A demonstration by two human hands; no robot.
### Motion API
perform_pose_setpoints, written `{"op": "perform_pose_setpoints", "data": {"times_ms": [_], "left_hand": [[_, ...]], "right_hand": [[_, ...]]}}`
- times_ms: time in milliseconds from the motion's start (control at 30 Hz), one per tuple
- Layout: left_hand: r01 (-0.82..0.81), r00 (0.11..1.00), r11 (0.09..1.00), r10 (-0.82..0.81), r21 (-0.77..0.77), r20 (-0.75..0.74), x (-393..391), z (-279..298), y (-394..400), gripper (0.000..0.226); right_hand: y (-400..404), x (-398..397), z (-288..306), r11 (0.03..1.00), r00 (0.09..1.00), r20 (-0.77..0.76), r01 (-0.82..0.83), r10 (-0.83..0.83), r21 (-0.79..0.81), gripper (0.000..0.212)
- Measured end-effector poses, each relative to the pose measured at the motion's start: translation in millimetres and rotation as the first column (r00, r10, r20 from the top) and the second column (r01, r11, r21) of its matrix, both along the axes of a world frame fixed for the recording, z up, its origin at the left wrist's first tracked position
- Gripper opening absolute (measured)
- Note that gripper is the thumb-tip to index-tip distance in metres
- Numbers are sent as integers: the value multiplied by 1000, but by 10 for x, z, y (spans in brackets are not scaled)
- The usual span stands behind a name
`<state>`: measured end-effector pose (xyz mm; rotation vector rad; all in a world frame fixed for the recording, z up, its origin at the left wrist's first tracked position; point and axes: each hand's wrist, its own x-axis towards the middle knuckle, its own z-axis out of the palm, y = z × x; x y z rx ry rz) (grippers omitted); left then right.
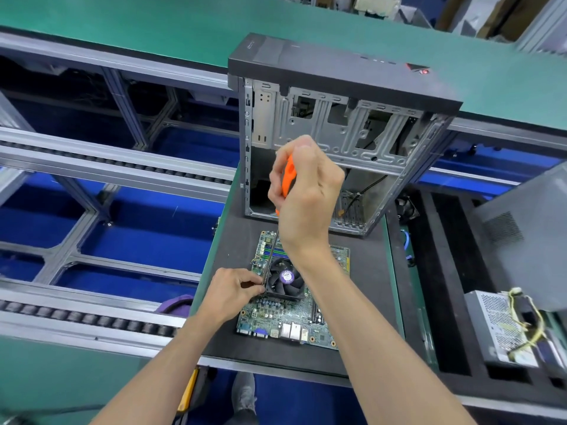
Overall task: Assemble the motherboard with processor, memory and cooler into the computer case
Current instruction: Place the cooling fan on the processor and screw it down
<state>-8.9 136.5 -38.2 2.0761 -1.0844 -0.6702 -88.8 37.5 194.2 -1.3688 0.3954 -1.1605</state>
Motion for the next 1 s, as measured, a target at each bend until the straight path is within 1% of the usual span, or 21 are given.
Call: {"op": "perform_pose_setpoints", "data": {"times_ms": [33, 100, 133, 200, 267, 300, 367, 433, 500, 567, 600, 667, 700, 767, 800, 833, 867, 933, 967, 1000], "left_hand": [[-3, 1000, 1000, 3, -8, 6, -11, -3, 6, 13], [-11, 1000, 1000, 12, -21, 8, -34, -5, 10, 12], [-16, 1000, 999, 17, -28, 10, -43, -7, 14, 11], [-24, 1000, 999, 25, -41, 19, -56, -7, 16, 10], [-23, 999, 998, 26, -56, 39, -61, -19, 18, 10], [-19, 999, 998, 22, -62, 46, -66, -21, 18, 10], [-23, 998, 997, 27, -74, 49, -79, -21, 19, 10], [-34, 998, 996, 38, -80, 45, -84, -19, 24, 10], [-41, 998, 996, 44, -79, 39, -90, -14, 34, 10], [-38, 998, 996, 42, -77, 44, -90, -28, 33, 10], [-39, 998, 997, 43, -74, 43, -92, -32, 32, 10], [-49, 998, 996, 53, -77, 42, -102, -38, 34, 10], [-53, 997, 995, 57, -83, 46, -103, -50, 34, 10], [-53, 997, 995, 57, -90, 44, -112, -55, 44, 10], [-50, 998, 995, 54, -92, 44, -117, -53, 44, 11], [-42, 998, 995, 47, -86, 47, -123, -33, 49, 11], [-27, 999, 997, 30, -67, 46, -121, -2, 48, 13], [-2, 999, 1000, 2, -1, 50, -107, 145, 50, 15], [-15, 999, 1000, 15, -4, 52, -106, 276, 55, 18], [-40, 998, 996, 44, -77, 49, -116, 434, 58, 24]], "right_hand": [[-5, -12, -1, 1000, 1000, -14, 16, -17, -26, 35], [-55, -50, 37, 994, 998, -61, -23, 16, -111, 34], [-97, -65, 76, 985, 994, -82, -83, 71, -151, 34], [-205, -97, 183, 937, 953, -104, -299, 284, -180, 34], [-312, -113, 280, 825, 837, -149, -545, 526, -150, 39], [-351, -118, 314, 768, 774, -179, -630, 607, -118, 40], [-387, -100, 359, 698, 690, -203, -715, 694, -43, 37], [-382, -61, 364, 689, 674, -183, -725, 716, 24, 34], [-332, -31, 357, 731, 715, -168, -680, 678, 54, 33], [-254, -7, 337, 812, 797, -159, -578, 582, 75, 33], [-214, 1, 319, 868, 854, -157, -490, 496, 81, 33], [-164, 28, 285, 970, 952, -183, -240, 244, 43, 32], [-143, 44, 265, 995, 973, -208, -100, 98, -3, 34], [-90, 64, 221, 981, 958, -231, 146, -172, -128, 36], [-55, 80, 201, 955, 939, -219, 225, -265, -192, 36], [-14, 98, 188, 933, 926, -204, 266, -316, -241, 35], [21, 114, 184, 922, 923, -194, 275, -333, -272, 34], [40, 134, 200, 928, 929, -200, 253, -312, -275, 33], [27, 136, 209, 936, 933, -209, 236, -293, -260, 33], [12, 133, 215, 945, 937, -218, 219, -274, -244, 34]]}}
